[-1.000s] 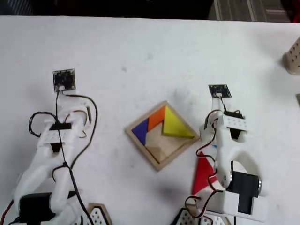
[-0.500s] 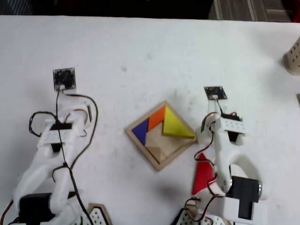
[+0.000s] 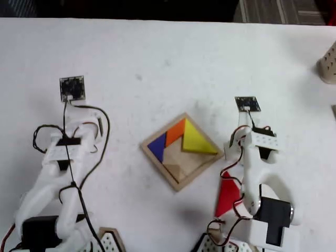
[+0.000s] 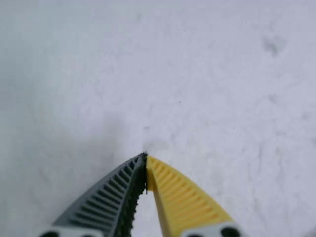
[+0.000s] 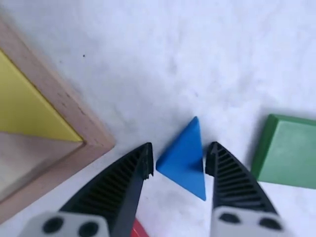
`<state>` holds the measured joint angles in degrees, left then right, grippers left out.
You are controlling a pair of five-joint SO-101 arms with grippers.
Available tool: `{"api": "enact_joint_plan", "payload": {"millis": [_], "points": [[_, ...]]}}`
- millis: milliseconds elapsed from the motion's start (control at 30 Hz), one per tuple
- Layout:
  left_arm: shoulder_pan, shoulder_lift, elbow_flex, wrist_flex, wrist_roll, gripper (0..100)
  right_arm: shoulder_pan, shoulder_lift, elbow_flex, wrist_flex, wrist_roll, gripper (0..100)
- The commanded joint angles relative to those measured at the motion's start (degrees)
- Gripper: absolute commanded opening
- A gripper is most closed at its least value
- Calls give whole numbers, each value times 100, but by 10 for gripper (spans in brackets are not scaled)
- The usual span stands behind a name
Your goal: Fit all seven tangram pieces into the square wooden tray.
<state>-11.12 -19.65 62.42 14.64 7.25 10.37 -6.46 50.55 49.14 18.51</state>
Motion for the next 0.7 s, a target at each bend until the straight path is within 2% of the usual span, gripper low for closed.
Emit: {"api": "enact_joint_plan", "payload": {"millis": [0, 100, 400, 467, 600, 667], "points": [[92, 13, -53, -132, -53, 24, 101, -101, 79, 40, 26, 135], [92, 13, -53, -132, -53, 24, 92, -110, 167, -119, 18, 87], [92, 13, -53, -141, -53, 24, 48, -154, 255, -215, 0, 93], [92, 13, -53, -141, -53, 24, -66, -215, 237, -207, 44, 127], [92, 22, -53, -141, -53, 24, -163, -664, 246, 374, 53, 268], [92, 22, -53, -141, -53, 24, -136, -1024, 264, 681, 53, 283]]}}
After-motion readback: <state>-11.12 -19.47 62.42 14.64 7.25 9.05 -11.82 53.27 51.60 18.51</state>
